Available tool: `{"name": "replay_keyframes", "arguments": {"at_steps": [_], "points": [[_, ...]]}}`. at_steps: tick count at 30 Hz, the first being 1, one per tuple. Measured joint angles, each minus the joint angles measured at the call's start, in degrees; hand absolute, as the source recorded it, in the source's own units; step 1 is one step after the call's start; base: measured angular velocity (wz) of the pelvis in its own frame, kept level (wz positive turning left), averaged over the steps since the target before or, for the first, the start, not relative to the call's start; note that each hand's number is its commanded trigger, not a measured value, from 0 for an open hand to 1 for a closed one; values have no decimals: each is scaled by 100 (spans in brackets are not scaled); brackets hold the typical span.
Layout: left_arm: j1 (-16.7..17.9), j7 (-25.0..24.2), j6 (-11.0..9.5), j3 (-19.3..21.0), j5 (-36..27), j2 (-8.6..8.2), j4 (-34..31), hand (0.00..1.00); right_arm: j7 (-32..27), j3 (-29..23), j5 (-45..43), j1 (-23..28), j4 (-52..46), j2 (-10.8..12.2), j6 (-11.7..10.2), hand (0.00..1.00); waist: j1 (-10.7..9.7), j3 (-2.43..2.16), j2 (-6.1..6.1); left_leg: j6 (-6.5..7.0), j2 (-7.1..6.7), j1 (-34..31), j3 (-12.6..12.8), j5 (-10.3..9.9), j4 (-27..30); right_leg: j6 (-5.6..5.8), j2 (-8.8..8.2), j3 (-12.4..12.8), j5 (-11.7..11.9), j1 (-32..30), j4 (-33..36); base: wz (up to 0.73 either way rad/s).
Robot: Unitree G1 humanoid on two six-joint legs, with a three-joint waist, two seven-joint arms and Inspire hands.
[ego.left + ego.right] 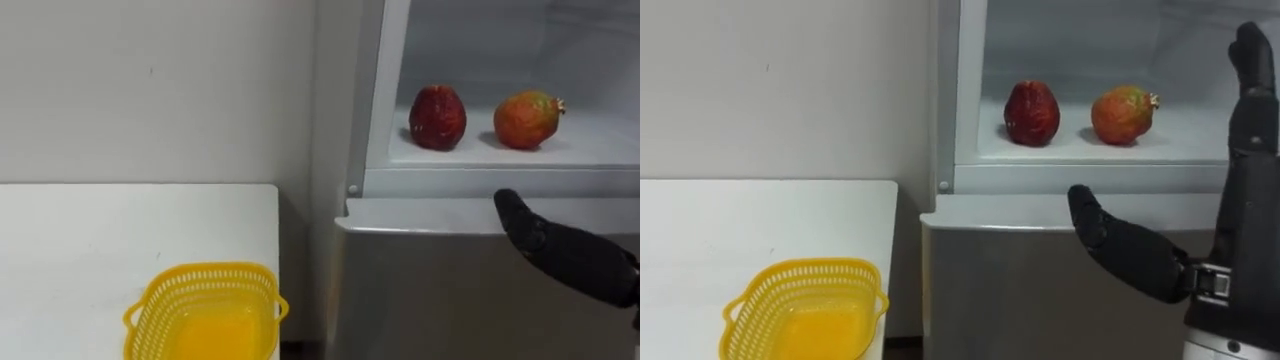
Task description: Retrieve from the upper fridge
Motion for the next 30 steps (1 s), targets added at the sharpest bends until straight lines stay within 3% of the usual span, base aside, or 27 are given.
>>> {"name": "replay_keyframes", "arguments": {"at_steps": [8, 17, 22, 28, 30], "points": [[-61, -146, -28, 282, 380, 0, -11, 0, 34, -152, -18, -808, 598, -304, -10, 0, 143, 15, 36, -14, 6, 0, -49, 13, 33, -13, 4, -59, 8, 16, 2, 0], [-234, -274, 16, 377, 467, -6, -11, 0, 293, -149, 145, -1523, 1104, -315, 34, 0, 336, 20, -1, -17, 1, -54, -186, 15, 79, -13, -3, -181, 8, -3, 1, 5], [-276, -199, 12, 400, 470, -7, -27, 0, 485, -147, 274, -1762, 1440, -321, 213, 0, 438, 18, -19, -16, -17, -103, -336, 17, 166, -13, -25, -320, 8, 15, -1, 11], [-264, -153, 15, 448, 471, 31, -33, 0, 528, -119, 272, -2019, 1857, -460, 315, 0, 534, 73, -119, -12, -25, -137, -346, 20, 191, -13, -54, -484, 8, 56, 0, 4], [-262, -162, 24, 450, 484, 61, -55, 0, 530, -117, 258, -2099, 2005, -470, 366, 0, 551, 61, -177, -12, -24, -169, -351, 19, 213, -13, -55, -508, 8, 46, 0, 3]]}}
